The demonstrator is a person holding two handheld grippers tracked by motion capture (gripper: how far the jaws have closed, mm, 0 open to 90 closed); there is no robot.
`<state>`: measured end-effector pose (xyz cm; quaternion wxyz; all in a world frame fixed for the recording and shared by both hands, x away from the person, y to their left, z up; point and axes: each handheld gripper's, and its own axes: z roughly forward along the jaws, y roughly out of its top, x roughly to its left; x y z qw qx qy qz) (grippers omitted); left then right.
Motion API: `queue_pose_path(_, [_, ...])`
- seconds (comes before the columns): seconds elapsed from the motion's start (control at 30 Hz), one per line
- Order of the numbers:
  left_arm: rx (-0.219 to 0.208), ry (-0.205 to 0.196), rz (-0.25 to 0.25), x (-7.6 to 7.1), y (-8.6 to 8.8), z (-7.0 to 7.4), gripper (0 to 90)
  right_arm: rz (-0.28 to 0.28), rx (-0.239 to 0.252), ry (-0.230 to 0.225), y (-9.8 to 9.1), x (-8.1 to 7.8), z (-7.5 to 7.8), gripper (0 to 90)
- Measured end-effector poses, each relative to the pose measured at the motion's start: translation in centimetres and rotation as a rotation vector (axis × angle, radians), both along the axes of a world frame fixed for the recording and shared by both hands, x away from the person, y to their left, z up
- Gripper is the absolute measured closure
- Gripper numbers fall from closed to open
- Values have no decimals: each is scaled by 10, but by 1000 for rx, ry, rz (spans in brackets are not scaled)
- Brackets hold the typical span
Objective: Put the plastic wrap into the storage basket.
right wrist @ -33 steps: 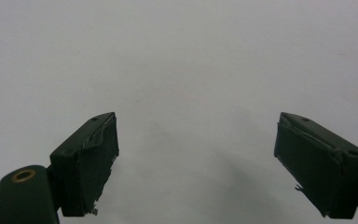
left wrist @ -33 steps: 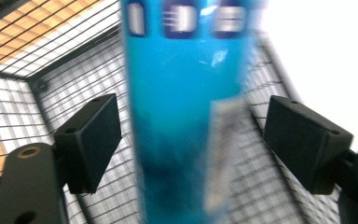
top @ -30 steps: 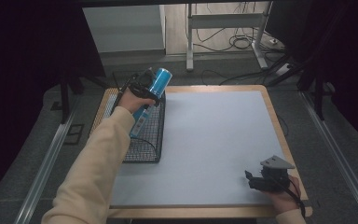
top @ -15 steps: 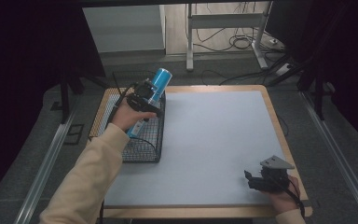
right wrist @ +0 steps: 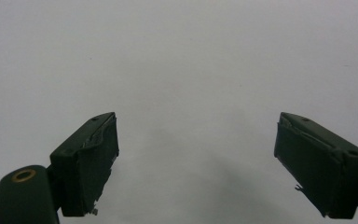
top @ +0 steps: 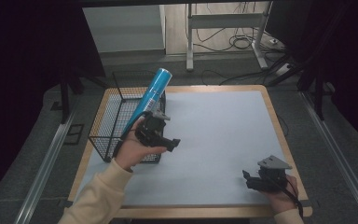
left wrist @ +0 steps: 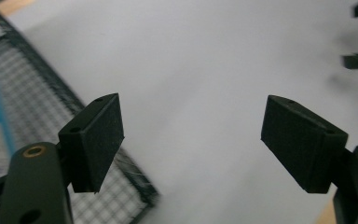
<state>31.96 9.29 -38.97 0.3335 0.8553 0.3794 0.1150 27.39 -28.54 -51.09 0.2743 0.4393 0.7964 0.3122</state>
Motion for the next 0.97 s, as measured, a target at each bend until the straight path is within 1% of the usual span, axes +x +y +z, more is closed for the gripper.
queue_pose_path(0.03, [-12, -3, -4, -6, -3, -4, 204, 2, -1, -1, 1, 0, 0, 141])
queue_pose_path(0.07, [-23, -3, -20, -12, -5, -8, 206, 4, -1, -1, 1, -1, 0, 141])
queue_pose_path(0.13, [-59, 4, -55, -23, -10, -16, 207, 8, -3, -6, 2, -1, 1, 141])
queue_pose_path(0.17, [-66, 10, -71, -29, -13, -21, 207, 9, -3, -6, 2, -1, 1, 141])
queue_pose_path(0.2, [-66, 11, -87, -34, -16, -26, 207, 10, -3, -5, 2, -1, 1, 141])
queue_pose_path(0.27, [-73, 14, -102, -43, -22, -37, 207, 10, -4, -5, 2, -1, 1, 141])
queue_pose_path(0.33, [-60, 19, -118, -50, -27, -49, 206, 7, -3, -5, 1, -1, 1, 141])
queue_pose_path(0.37, [-54, 21, -118, -51, -29, -52, 207, 3, 0, -6, 1, -1, 1, 141])
queue_pose_path(0.43, [-23, 30, -132, -54, -33, -59, 211, 3, -1, -7, 1, -1, 1, 141])
queue_pose_path(0.57, [-20, 42, -132, -56, -35, -66, 211, 8, -2, -12, 1, 0, 2, 141])
queue_pose_path(0.7, [-16, 55, -125, -54, -35, -71, 212, 10, 18, -14, 0, 0, 3, 141])
queue_pose_path(0.9, [-20, 59, -117, -51, -32, -75, 212, 13, 18, -14, 0, 0, 3, 141])
queue_pose_path(0.97, [-19, 67, -115, -51, -31, -77, 211, 13, 19, -14, 0, 0, 3, 140])
